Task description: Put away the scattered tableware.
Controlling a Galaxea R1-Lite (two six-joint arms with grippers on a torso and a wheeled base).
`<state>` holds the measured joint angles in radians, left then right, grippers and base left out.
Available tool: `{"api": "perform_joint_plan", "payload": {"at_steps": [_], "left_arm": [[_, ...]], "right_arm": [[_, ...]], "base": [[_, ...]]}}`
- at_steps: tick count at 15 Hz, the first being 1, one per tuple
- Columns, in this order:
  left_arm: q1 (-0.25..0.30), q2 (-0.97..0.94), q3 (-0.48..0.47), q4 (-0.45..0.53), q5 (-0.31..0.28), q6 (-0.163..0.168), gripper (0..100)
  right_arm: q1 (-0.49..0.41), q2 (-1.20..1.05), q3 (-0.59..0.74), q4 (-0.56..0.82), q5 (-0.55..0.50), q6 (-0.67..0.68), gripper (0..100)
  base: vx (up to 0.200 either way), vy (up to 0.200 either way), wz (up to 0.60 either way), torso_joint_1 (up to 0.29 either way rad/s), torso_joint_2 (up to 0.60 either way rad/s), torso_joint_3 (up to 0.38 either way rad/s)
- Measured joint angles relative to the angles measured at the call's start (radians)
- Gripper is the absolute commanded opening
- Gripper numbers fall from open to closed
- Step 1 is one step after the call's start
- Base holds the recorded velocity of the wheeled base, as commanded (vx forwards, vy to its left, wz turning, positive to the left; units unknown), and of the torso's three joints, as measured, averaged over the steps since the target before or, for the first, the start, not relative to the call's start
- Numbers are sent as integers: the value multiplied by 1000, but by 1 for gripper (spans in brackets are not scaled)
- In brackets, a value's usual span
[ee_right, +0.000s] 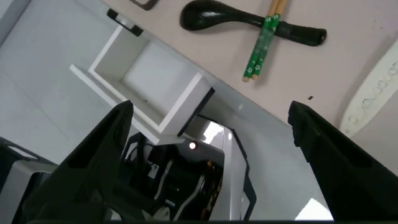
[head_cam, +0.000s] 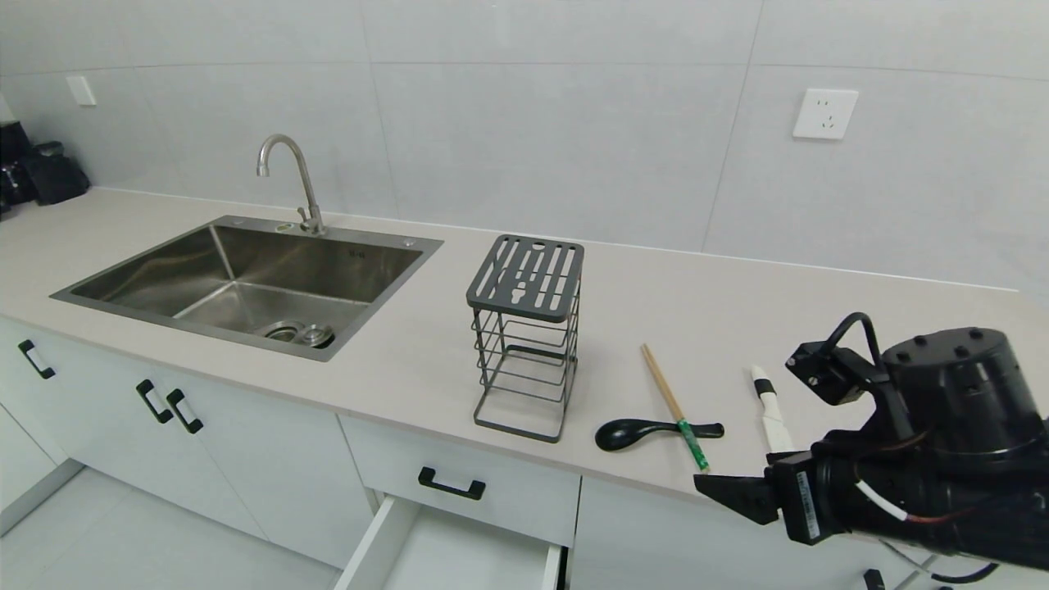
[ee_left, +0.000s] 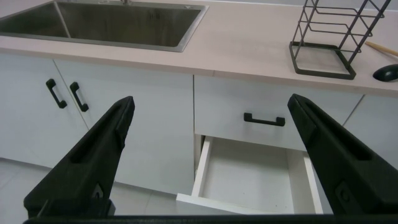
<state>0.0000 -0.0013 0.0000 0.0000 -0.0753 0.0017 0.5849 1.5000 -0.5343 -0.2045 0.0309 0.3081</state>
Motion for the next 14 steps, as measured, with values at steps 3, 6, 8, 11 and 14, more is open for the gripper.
{"api": "perform_joint_plan", "payload": {"at_steps": [3, 6, 8, 11, 14], "left_arm": [[0, 0, 0, 0, 0, 0, 100], [0, 0, 0, 0, 0, 0, 100], [0, 0, 0, 0, 0, 0, 100], [0, 0, 0, 0, 0, 0, 100], [0, 0, 0, 0, 0, 0, 100]], "right_arm": [[54, 69, -22, 2, -54, 77, 100], [79, 159, -70, 6, -133, 115, 100], [79, 223, -100, 26, -169, 146, 100], [62, 300, -146, 56, -184, 174, 100], [45, 366, -186, 55, -186, 174, 100]], "base": [[0, 0, 0, 0, 0, 0], [0, 0, 0, 0, 0, 0], [0, 0, 0, 0, 0, 0], [0, 0, 0, 0, 0, 0], [0, 0, 0, 0, 0, 0]]}}
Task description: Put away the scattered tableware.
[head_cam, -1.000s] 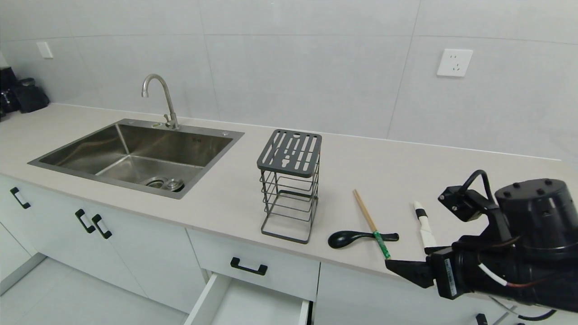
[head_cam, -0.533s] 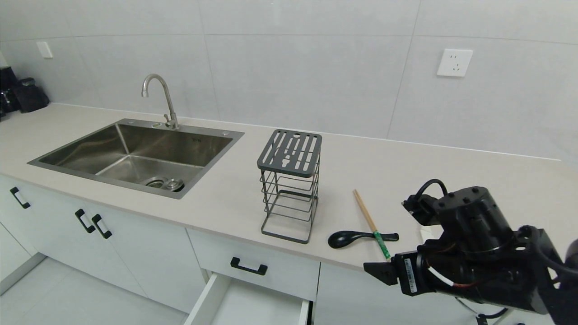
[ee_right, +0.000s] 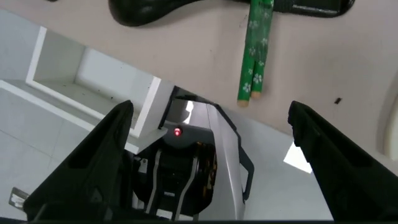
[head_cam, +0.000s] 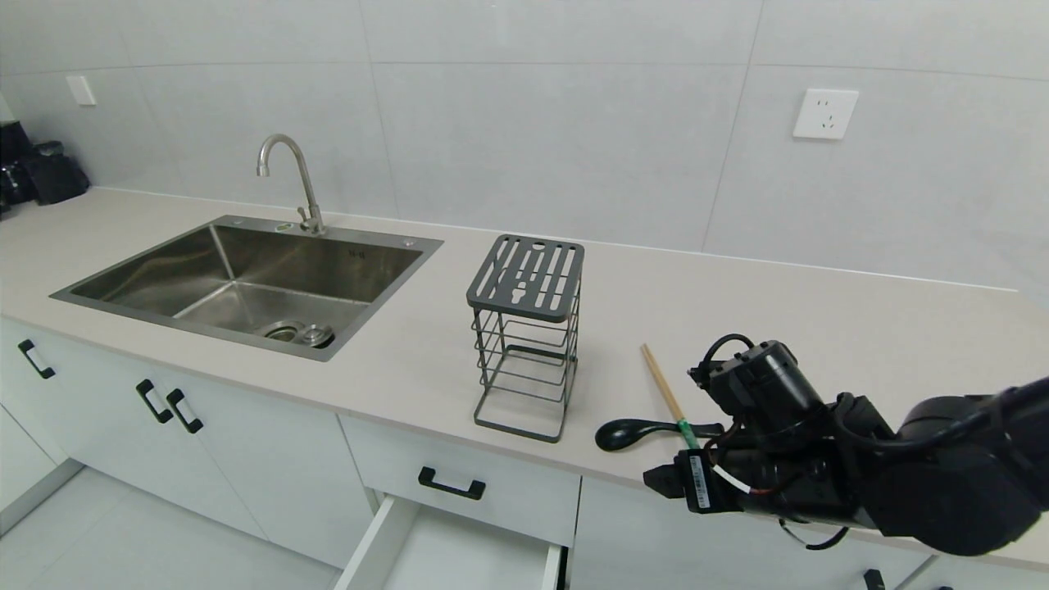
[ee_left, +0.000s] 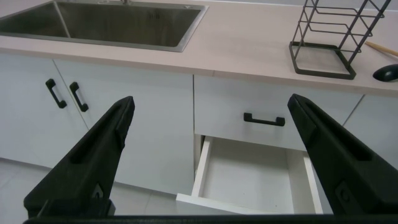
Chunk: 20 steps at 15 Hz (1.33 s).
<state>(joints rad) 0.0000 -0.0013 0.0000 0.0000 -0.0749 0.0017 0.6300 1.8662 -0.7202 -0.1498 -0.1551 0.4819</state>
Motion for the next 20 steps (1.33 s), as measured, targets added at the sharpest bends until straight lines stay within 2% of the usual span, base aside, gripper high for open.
{"api": "perform_joint_plan", "payload": {"at_steps": [6, 12, 13, 20], "left_arm": [[0, 0, 0, 0, 0, 0, 100], [0, 0, 0, 0, 0, 0, 100], [0, 0, 0, 0, 0, 0, 100], [0, 0, 0, 0, 0, 0, 100]], "right_arm": [[-59, 99, -87, -3, -21, -21, 100], [-70, 130, -121, -14, -24, -74, 100], [-69, 136, -133, -18, -24, -79, 0], [-72, 158, -135, -11, -29, -72, 0]], "base": [[0, 0, 0, 0, 0, 0], [0, 0, 0, 0, 0, 0], [0, 0, 0, 0, 0, 0], [0, 0, 0, 0, 0, 0]]}}
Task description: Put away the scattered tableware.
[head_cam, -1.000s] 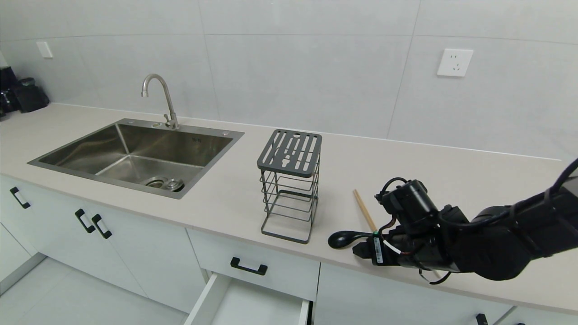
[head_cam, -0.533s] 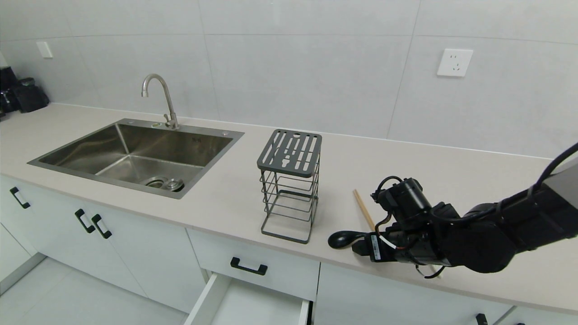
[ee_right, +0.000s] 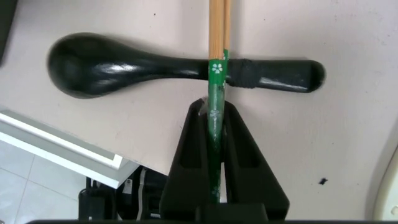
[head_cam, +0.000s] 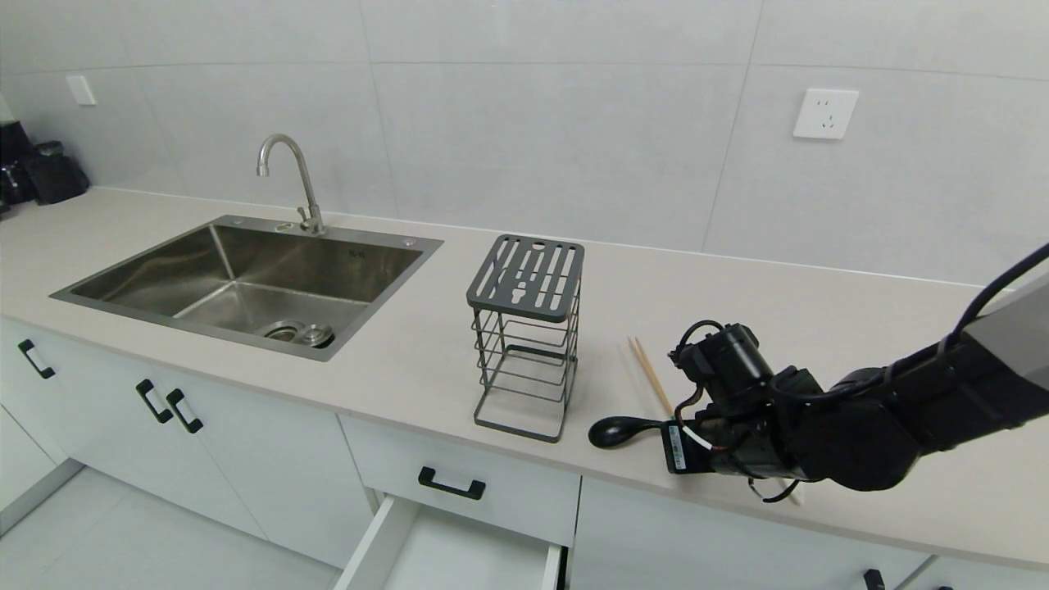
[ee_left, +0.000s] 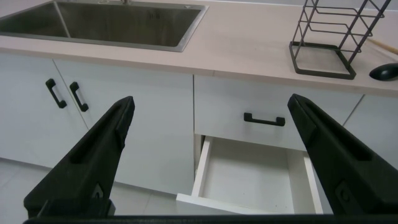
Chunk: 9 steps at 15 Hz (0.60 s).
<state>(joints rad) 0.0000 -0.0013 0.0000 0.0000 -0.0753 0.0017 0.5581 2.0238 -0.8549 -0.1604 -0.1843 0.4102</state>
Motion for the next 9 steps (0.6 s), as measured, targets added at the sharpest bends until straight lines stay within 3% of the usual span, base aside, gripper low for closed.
{"api": "perform_joint_plan", "payload": {"at_steps": [9], "left_arm": [[0, 0, 0, 0, 0, 0, 100]], "right_arm": [[-4, -132, 52, -10, -20, 3, 0]], "base": [[0, 0, 0, 0, 0, 0]]}}
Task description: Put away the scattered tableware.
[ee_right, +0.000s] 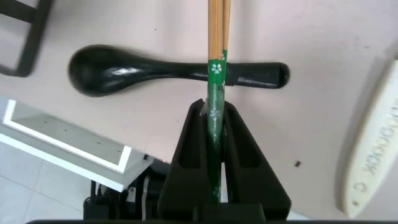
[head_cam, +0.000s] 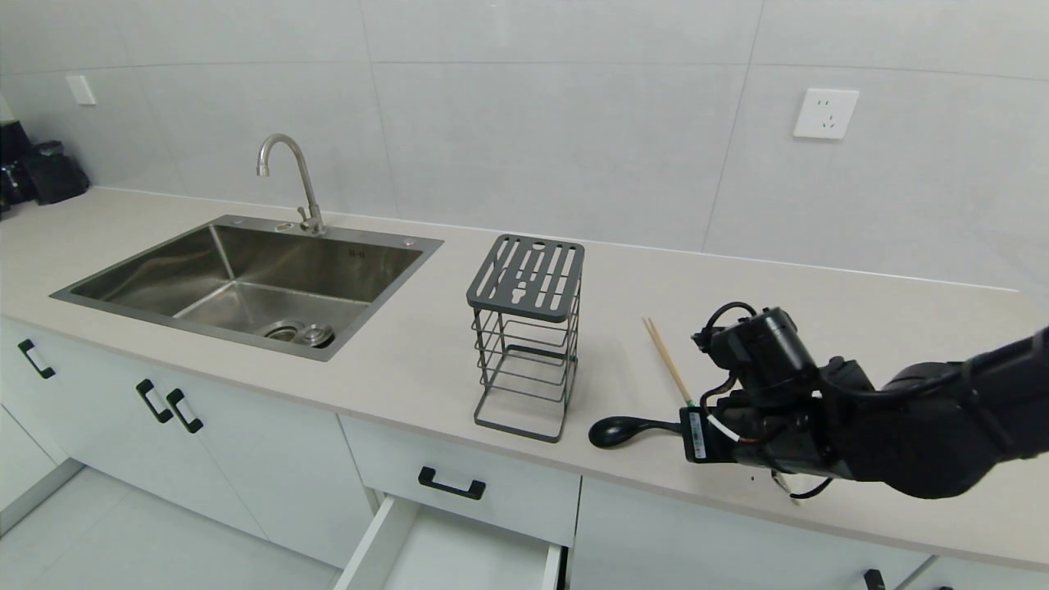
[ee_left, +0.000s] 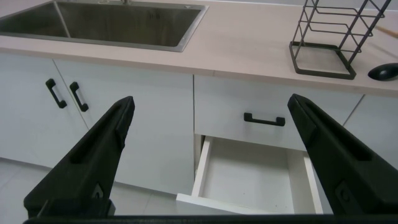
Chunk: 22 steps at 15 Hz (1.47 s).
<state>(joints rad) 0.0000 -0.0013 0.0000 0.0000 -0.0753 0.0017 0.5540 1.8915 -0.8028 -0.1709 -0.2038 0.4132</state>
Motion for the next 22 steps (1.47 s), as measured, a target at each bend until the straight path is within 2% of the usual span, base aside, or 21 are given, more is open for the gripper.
{"api": "perform_joint_plan", "payload": {"at_steps": [3, 6, 10, 13, 17, 20, 22], "left_arm": [[0, 0, 0, 0, 0, 0, 100], [0, 0, 0, 0, 0, 0, 100], [0, 0, 0, 0, 0, 0, 100], [0, 0, 0, 0, 0, 0, 100], [0, 0, 0, 0, 0, 0, 100], [0, 0, 0, 0, 0, 0, 100], [0, 0, 0, 0, 0, 0, 100]], "right_arm": [[1, -110, 73, -86, 3, -13, 0], [5, -203, 148, -165, 7, -107, 0], [14, -291, 160, -195, 0, -203, 0], [26, -330, 176, -222, -59, -242, 0], [47, -378, 269, -352, -67, -259, 0], [53, -417, 376, -380, -67, -261, 0], [53, -435, 395, -387, -64, -273, 0]], "base": [[0, 0, 0, 0, 0, 0], [0, 0, 0, 0, 0, 0], [0, 0, 0, 0, 0, 0], [0, 0, 0, 0, 0, 0], [0, 0, 0, 0, 0, 0], [0, 0, 0, 0, 0, 0], [0, 0, 0, 0, 0, 0]]}}
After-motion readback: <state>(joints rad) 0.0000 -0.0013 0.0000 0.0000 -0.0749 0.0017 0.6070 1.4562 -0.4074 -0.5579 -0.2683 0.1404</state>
